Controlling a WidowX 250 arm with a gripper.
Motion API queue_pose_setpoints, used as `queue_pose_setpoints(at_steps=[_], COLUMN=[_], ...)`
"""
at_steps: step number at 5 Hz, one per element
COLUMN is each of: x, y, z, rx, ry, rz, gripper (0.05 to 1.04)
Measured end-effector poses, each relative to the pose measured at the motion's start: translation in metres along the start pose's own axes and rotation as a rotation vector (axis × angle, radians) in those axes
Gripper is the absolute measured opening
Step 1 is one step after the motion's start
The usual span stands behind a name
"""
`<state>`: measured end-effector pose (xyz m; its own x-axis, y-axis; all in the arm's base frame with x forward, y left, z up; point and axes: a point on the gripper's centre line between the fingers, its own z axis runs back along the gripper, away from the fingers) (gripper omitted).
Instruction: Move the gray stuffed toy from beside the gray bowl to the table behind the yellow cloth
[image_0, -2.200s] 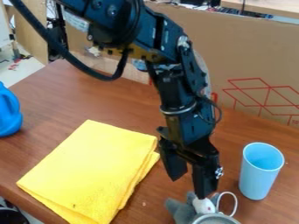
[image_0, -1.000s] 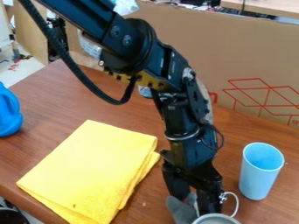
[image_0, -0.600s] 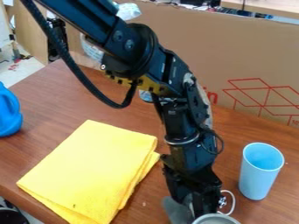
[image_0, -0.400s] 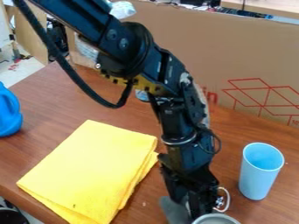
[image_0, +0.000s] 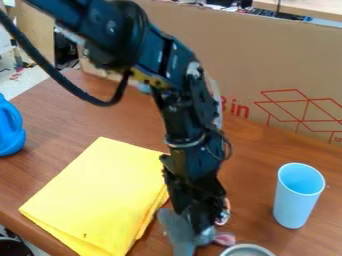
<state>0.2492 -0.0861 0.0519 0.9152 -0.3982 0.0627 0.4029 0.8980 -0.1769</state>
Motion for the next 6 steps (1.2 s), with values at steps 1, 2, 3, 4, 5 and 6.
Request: queue_pose_setpoints(at_steps=[1,2,3,4,5,6], x=[0.004,0.011,0.027,0.047,0.067,0.082], y=[-0.002,0.005,0.031,0.066,0.093,0.116], z=[0.043,0.077,0.103,0.111,0.103,0.085], rx=[0.053,0.039,0.041,0.056,0.096,0.158], ry=[-0.073,-0.152,-0.232,-0.3,-0.338,-0.314], rz=[-0.065,-0.05,-0.006,0.074,0.144,0.197], gripper=[0.443,0.443,0.443,0.443,0.443,0.443])
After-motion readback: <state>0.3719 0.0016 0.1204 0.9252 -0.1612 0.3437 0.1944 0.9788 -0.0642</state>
